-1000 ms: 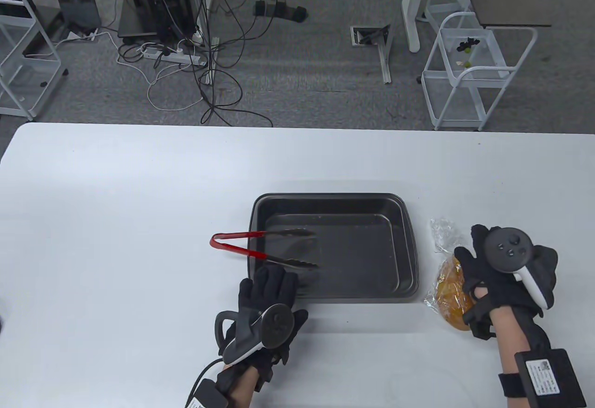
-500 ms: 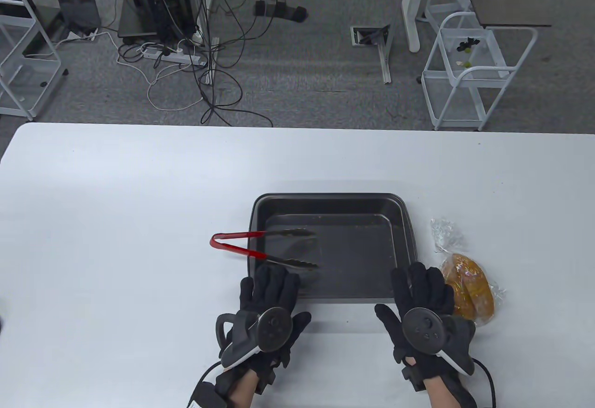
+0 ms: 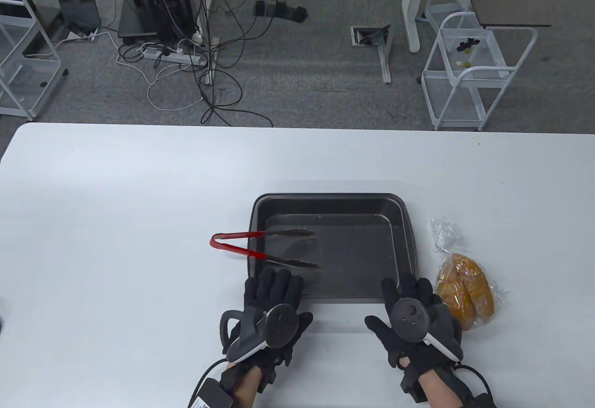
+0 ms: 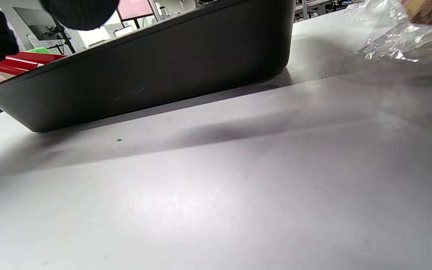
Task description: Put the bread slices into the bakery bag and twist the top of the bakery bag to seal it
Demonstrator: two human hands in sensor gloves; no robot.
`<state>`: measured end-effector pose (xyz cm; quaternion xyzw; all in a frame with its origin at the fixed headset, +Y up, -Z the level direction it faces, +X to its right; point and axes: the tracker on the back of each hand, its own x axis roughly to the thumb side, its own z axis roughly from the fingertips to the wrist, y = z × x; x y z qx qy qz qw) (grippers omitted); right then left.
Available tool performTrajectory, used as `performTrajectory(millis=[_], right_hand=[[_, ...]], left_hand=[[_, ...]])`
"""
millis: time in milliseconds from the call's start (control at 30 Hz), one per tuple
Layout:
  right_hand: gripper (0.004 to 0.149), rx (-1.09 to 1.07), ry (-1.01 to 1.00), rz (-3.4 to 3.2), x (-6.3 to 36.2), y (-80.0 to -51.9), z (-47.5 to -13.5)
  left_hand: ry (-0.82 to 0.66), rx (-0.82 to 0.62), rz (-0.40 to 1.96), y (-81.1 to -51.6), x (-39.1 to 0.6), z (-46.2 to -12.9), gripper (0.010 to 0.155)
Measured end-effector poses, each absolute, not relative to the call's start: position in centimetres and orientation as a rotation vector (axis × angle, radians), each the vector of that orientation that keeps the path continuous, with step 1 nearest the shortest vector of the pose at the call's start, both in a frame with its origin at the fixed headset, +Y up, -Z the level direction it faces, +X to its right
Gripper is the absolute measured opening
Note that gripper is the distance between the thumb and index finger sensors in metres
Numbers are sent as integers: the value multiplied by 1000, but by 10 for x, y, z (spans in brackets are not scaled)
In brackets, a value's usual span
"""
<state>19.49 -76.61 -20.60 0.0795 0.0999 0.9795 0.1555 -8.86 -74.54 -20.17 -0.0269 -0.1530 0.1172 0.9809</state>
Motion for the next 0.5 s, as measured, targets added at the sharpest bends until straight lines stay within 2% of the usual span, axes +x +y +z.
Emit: performTrajectory(millis=[500], right_hand=[[85, 227, 286, 2837, 189, -767, -203]], left_hand=[[-327, -67, 262, -742, -89, -199, 77]])
